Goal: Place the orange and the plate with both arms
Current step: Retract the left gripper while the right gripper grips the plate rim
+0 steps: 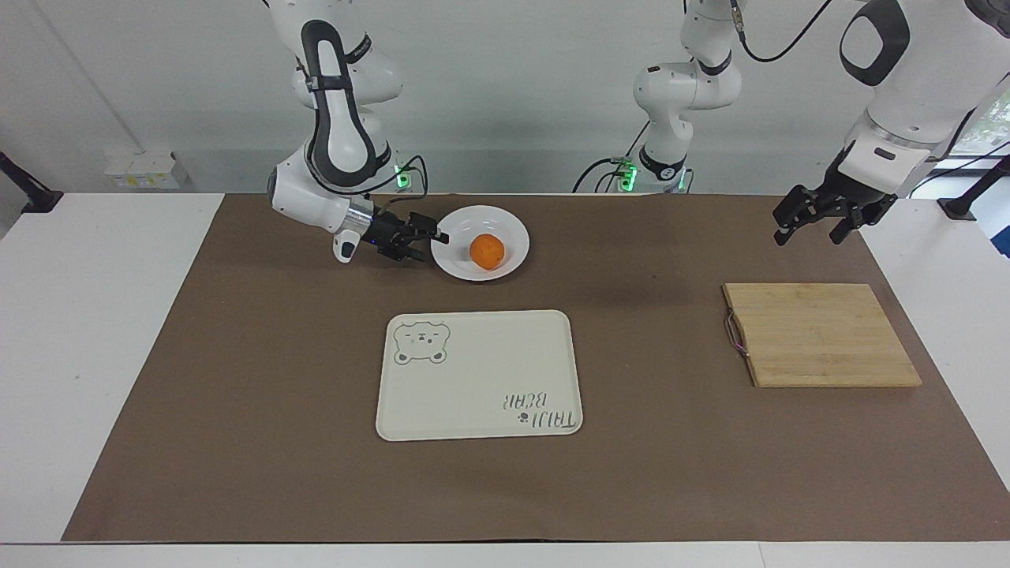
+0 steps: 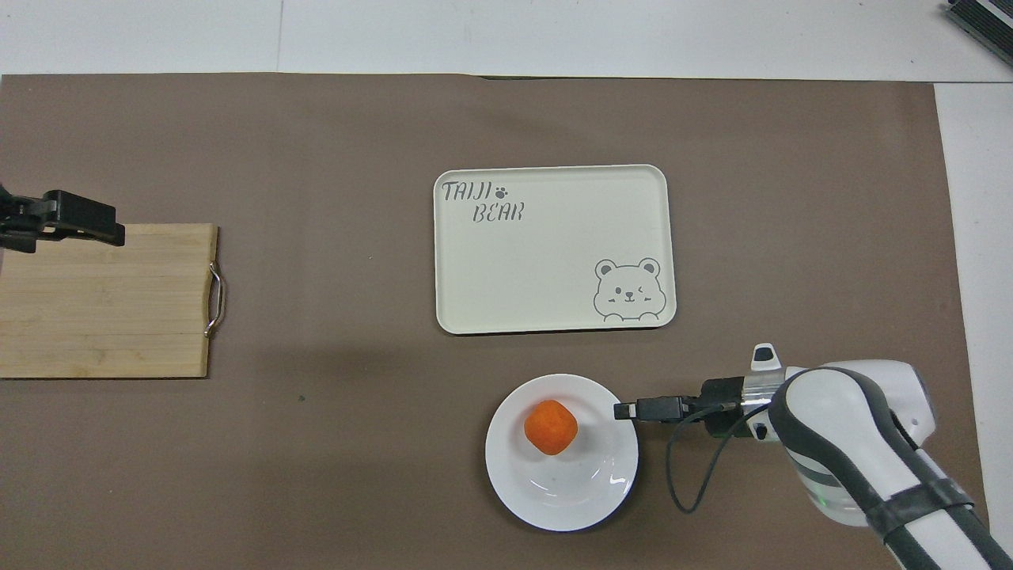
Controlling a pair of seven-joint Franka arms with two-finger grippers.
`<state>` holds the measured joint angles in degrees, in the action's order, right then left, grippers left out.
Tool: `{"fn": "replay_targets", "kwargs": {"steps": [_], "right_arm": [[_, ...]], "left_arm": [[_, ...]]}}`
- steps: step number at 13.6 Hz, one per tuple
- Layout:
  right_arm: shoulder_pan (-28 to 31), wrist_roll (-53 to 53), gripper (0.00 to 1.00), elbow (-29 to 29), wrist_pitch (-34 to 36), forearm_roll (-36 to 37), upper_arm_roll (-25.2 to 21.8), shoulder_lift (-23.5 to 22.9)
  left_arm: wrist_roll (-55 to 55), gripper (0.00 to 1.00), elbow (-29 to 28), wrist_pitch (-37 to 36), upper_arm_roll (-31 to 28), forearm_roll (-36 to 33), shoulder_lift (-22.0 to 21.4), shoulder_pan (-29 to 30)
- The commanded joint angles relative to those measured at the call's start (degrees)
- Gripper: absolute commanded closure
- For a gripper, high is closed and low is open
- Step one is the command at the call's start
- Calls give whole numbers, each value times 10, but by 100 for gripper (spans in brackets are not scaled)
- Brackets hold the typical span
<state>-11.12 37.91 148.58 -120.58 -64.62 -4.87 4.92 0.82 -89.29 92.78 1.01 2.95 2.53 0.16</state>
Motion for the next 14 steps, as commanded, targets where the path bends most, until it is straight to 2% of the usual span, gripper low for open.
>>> {"fn": "replay_targets", "kwargs": {"steps": [1,3,7,10,13,14], "right_arm": [[15,52,0,29,-5,-42,2,-3],[6,61,0,51,-5,-82,3,-2],[3,74,0,79,-2,-89,3,11],[-14,72,0,79,-4,-105,3,11],[-38,70,0,80,-20,-124,3,11],[-38,71,12,80,-20,-124,3,11]], "left_arm": [[-11,0,-33,-4,5,-6,-23,5],[-19,0,-44,4,5,-24,-30,4],[-33,0,-35,-8,6,-40,-33,-2],[-28,0,-9,-59,7,-33,-25,3],[-1,0,-20,-56,7,-25,-29,1],[-3,0,-24,-57,7,-25,-31,-2]]}}
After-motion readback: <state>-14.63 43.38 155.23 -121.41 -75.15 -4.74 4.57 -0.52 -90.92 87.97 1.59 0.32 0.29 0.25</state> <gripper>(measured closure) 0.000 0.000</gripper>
